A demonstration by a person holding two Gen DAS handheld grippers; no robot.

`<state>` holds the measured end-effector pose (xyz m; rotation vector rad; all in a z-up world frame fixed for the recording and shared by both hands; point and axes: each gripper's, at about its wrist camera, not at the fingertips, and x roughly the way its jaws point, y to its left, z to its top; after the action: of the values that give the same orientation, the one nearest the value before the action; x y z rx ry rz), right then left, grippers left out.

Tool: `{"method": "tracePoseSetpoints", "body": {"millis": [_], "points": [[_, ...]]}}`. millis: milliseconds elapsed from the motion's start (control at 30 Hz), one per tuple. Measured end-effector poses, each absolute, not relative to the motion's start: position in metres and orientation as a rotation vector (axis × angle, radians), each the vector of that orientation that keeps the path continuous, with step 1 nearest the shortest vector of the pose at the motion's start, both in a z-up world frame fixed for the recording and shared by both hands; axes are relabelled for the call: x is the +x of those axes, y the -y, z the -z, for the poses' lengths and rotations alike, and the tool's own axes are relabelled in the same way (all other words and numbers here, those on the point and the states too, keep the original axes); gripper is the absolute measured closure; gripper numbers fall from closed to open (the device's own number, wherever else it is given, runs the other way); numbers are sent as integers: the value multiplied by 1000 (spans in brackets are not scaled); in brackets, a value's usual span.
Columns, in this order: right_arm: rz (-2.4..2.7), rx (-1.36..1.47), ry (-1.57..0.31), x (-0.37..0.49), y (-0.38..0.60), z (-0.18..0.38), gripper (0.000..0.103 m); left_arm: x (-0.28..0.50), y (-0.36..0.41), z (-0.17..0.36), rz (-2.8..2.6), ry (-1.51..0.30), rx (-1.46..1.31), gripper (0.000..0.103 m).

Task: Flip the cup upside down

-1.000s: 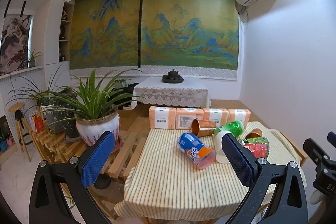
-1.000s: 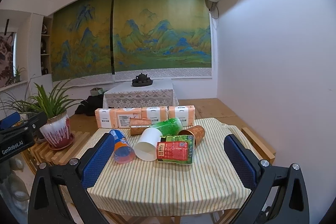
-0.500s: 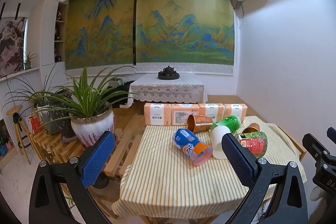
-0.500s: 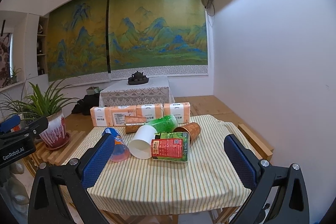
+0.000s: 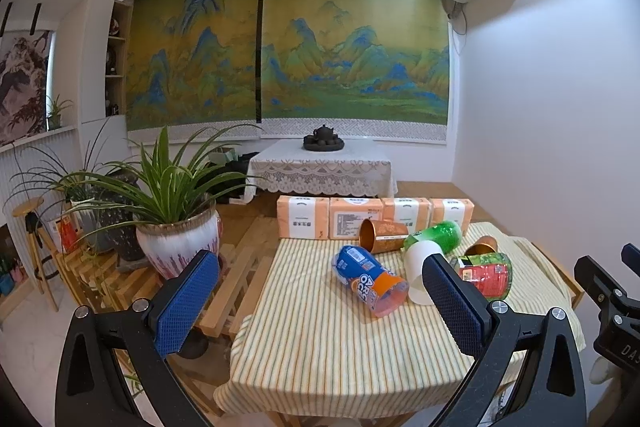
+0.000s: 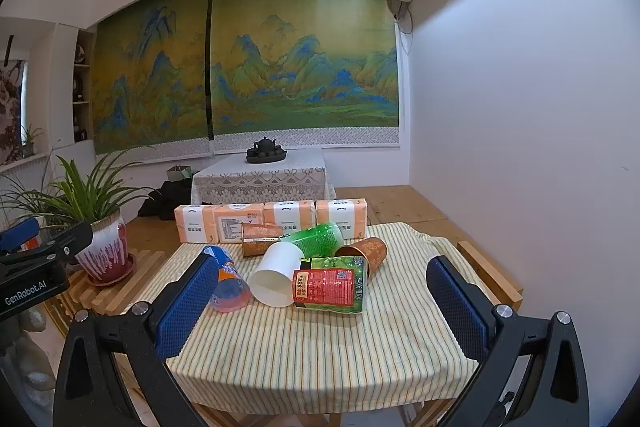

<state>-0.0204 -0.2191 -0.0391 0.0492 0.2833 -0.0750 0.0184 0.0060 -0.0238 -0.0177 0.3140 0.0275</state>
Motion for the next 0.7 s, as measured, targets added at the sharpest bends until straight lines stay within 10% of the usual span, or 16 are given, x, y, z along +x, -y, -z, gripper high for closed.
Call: {"method": "tracePoseSetpoints", "body": {"millis": [700], "points": [[77,45,-292,-16,221,38,0,30,-2,26,-13,-336,-15,0]]}}
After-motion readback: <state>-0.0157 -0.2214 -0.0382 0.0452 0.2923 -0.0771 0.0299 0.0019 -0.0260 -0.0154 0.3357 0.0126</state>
